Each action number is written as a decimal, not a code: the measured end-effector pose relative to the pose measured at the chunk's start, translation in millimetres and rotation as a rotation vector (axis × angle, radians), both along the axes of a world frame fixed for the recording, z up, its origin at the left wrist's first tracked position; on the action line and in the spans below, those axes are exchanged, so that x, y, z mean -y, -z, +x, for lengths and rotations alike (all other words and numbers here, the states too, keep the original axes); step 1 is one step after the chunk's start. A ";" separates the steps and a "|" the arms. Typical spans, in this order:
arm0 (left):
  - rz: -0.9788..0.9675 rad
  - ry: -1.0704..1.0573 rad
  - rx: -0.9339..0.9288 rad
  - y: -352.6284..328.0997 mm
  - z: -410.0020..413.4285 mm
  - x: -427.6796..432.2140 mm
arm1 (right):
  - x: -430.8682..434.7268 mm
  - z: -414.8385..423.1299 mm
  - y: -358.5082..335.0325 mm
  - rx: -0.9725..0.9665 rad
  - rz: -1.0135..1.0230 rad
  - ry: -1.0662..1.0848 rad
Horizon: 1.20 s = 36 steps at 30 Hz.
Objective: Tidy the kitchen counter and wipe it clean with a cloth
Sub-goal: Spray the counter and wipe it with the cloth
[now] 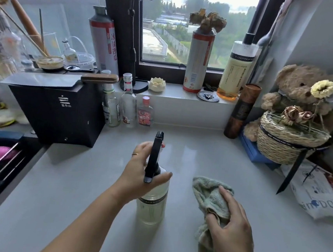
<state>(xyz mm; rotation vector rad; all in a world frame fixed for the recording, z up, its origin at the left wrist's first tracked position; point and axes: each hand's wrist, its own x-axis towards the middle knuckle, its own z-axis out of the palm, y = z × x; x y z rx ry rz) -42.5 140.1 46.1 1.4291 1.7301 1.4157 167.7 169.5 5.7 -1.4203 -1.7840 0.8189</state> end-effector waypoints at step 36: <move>-0.731 0.306 -0.041 19.6 -28.6 121.8 | 91.1 -26.5 14.0 0.035 -0.062 -0.014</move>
